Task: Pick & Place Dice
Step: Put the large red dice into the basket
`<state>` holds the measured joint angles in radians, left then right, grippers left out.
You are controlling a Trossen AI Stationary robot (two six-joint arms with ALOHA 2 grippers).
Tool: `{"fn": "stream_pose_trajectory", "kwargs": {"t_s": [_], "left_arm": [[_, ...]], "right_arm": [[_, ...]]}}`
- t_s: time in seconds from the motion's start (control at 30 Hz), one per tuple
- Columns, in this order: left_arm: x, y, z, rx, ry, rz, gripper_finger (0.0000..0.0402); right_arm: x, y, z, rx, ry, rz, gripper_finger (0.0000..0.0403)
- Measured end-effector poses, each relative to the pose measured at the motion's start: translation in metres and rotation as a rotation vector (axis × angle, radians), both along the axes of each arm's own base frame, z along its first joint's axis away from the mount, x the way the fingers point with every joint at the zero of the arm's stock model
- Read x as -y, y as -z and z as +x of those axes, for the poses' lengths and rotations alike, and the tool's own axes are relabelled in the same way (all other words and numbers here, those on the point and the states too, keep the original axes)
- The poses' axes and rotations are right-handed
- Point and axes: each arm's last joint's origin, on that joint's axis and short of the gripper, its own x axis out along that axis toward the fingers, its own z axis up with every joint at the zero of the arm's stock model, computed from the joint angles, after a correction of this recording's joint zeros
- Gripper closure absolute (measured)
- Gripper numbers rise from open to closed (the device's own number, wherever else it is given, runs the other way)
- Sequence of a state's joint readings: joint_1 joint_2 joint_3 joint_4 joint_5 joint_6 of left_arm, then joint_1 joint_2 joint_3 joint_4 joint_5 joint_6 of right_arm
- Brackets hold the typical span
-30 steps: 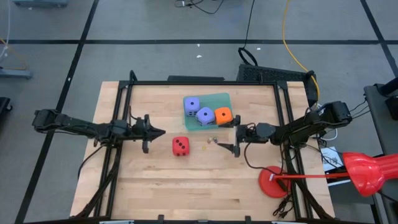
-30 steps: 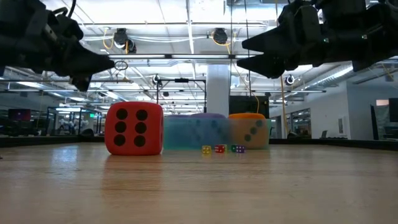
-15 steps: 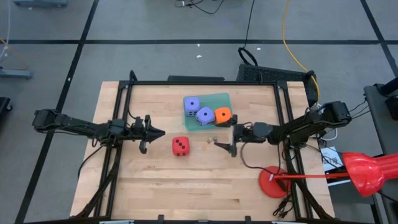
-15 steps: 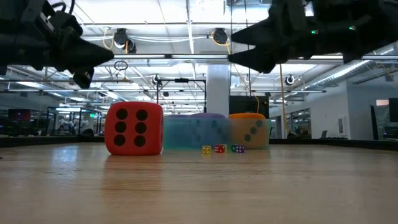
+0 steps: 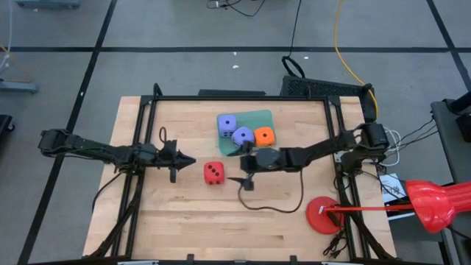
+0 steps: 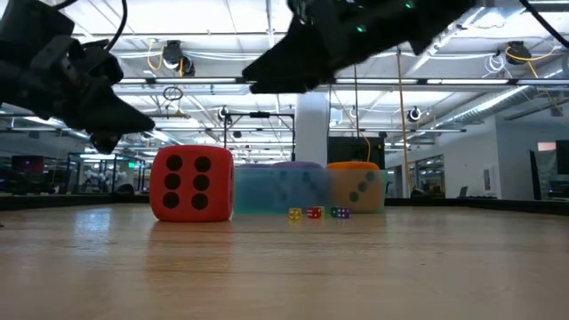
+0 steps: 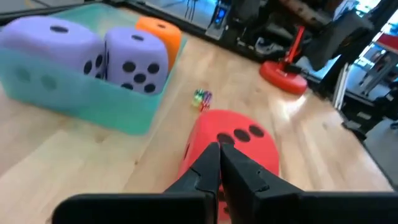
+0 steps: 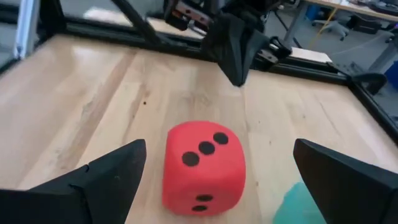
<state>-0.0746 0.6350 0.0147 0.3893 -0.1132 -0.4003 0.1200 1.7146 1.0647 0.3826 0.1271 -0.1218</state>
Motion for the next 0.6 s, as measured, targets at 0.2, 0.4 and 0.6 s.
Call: {"fn": "stream_pose_trajectory", "kwargs": {"t_s": [0.2,0.4,0.6], "left_arm": [[0.000,0.011,-0.003,-0.114,-0.002,-0.020,0.0398],[0.007,0.012,-0.004,-0.124,0.031,-0.042,0.0385],[0.016,0.013,-0.005,-0.135,0.019,-0.062,0.0397]], "right_arm": [[0.004,-0.011,0.029,-0.066,-0.021,-0.003,0.0003],[0.014,0.004,0.045,-0.113,-0.050,0.043,0.0003],[0.023,0.018,0.051,-0.132,-0.045,0.079,0.0003]]}}
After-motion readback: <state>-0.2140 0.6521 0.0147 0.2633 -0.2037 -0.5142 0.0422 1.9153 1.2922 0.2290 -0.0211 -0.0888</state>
